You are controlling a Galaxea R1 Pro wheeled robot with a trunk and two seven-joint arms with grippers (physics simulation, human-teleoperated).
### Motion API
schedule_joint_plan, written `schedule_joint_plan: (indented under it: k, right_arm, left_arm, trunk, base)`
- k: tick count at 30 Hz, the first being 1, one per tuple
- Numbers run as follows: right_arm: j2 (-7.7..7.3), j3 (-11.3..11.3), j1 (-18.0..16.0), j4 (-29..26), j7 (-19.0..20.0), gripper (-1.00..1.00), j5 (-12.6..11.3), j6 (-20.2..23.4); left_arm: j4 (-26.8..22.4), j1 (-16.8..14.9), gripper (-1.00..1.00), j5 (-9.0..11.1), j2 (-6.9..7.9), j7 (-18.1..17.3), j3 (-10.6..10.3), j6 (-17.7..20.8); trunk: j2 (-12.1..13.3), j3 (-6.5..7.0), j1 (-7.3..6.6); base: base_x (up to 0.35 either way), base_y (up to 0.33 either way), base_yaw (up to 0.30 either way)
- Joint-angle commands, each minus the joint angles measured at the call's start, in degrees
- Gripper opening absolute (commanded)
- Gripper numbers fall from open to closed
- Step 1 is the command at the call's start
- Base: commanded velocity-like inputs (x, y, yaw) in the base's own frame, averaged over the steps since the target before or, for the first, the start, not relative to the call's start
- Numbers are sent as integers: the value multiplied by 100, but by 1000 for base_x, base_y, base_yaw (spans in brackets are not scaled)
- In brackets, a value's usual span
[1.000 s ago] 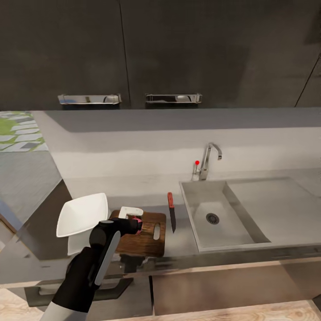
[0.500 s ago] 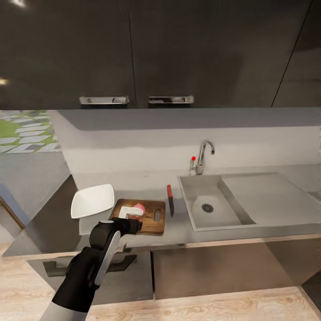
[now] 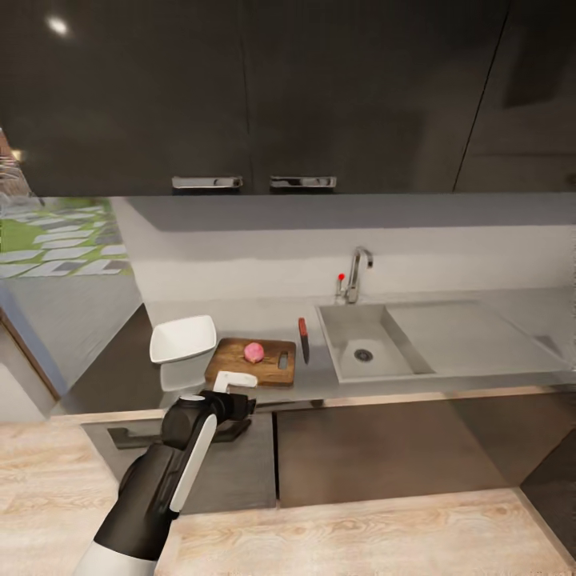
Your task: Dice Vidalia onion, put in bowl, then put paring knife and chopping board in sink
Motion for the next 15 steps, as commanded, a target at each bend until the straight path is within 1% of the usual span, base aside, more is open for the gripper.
schedule_joint_plan:
  k: [1,4,7,10,13,15]
  right_arm:
    - [0,0,-4,4,-22,100,23,-16]
    - [0,0,-4,4,-22,100,23,-12]
    - [-2,0,-4,4,-26,100,23,-15]
    - [-6,0,-4,4,-29,100,29,-16]
    - [-8,0,-4,4,-30,100,30,-17]
    - [-8,0,-4,4,-30,100,31,-17]
  left_arm:
    - [3,-5,100,61,0,57,-7,22]
    - [72,-5,100,64,3,57,-14,21]
    - [170,55,100,65,7,51,-20,6]
    - [208,294,100,65,8,30,-55,-28]
    - [204,571,100,64,9,19,-209,-129]
    - [206,725,100,64,9,18,-255,-208]
  trunk:
    - [-10,-1,-1]
    - [-10,14,-1]
    - [-10,18,-1]
    - [-10,19,-1]
    - [-10,19,-1]
    - [-10,19,-1]
  base:
    - [-337,0,0]
    - [-251,0,0]
    - [-76,0,0]
    - [-22,0,0]
    - [-7,0,0]
    - [-3,0,0]
